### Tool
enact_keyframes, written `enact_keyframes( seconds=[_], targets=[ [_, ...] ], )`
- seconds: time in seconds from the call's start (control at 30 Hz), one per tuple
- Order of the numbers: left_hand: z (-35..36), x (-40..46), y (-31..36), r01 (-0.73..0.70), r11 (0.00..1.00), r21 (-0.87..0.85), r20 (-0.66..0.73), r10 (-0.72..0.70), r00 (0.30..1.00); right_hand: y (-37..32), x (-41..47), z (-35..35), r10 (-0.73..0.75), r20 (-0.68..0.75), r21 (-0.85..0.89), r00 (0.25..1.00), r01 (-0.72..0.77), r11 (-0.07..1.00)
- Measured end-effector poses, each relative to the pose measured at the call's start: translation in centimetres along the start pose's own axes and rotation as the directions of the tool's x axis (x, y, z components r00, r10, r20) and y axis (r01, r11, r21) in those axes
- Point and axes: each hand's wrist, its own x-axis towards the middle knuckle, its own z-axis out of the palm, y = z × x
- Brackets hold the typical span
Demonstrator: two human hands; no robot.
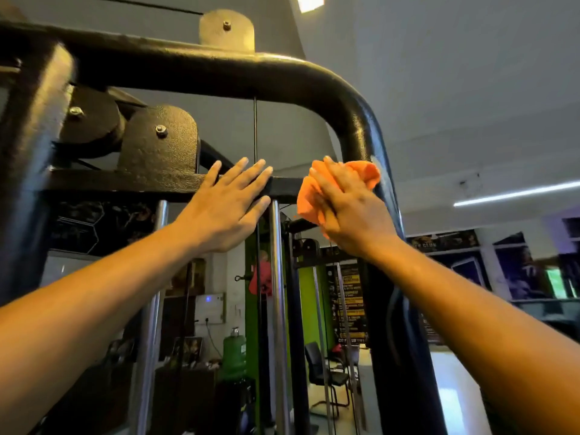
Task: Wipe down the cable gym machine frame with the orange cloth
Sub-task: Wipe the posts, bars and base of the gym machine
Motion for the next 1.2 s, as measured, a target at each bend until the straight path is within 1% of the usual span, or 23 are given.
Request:
enact_keyframes(
  seconds=[0.07,0.13,0.23,0.33,0.53,0.6,0.67,0.8,0.9,0.97,1.07,1.13,1.2],
  targets=[
    [0.0,0.0,0.1,0.012,1.000,0.016,0.000,-0.012,1.000,-0.8,0.2,0.2,0.033,-0.038,0.010,0.999,-0.032,0.999],
    [0.1,0.2,0.3,0.020,0.999,0.026,0.003,-0.020,1.000,-1.8,0.4,0.4,0.034,-0.023,0.029,0.999,-0.033,0.999],
    [0.2,0.7,1.3,0.025,1.000,0.015,0.016,-0.025,1.000,-1.6,0.2,0.4,-0.010,0.011,0.017,1.000,0.009,1.000],
    [0.5,1.5,2.5,0.000,1.000,0.005,0.016,0.000,1.000,-0.4,-0.4,-0.6,-0.086,0.028,-0.010,0.996,0.086,0.996],
    [0.7,2.5,5.1,-0.074,0.996,-0.053,0.056,0.077,0.995,1.5,-1.4,-5.0,-0.166,0.209,-0.055,0.964,0.181,0.982],
    [0.3,2.7,5.3,-0.097,0.991,-0.097,0.055,0.102,0.993,2.1,-1.1,-6.7,-0.170,0.263,-0.077,0.950,0.196,0.978],
    [-0.2,3.0,5.3,-0.111,0.983,-0.145,0.041,0.118,0.992,3.0,-0.8,-8.3,-0.127,0.251,-0.090,0.960,0.154,0.984],
    [-1.0,3.5,6.0,-0.134,0.963,-0.232,-0.008,0.136,0.991,4.8,-1.2,-10.1,-0.003,0.106,-0.027,0.994,0.005,1.000],
    [-1.1,4.6,7.1,-0.128,0.956,-0.265,-0.043,0.121,0.992,5.3,-0.9,-10.0,0.084,-0.013,0.002,0.996,-0.084,0.996],
    [-0.9,5.6,8.1,-0.087,0.965,-0.249,-0.037,0.081,0.996,4.8,-0.8,-8.6,0.178,-0.018,0.013,0.984,-0.178,0.984],
    [-1.1,7.3,10.0,-0.001,0.958,-0.287,0.035,0.012,0.999,3.6,-1.8,-4.9,0.268,0.077,0.059,0.960,-0.272,0.960],
    [-1.3,8.5,11.2,0.067,0.911,-0.407,0.085,-0.035,0.996,3.4,-2.6,-2.6,0.297,0.057,0.076,0.953,-0.301,0.951],
    [-1.8,9.8,12.3,0.130,0.816,-0.564,0.109,-0.082,0.991,3.8,-2.1,-1.7,0.323,0.001,0.074,0.946,-0.322,0.944]
  ],
)
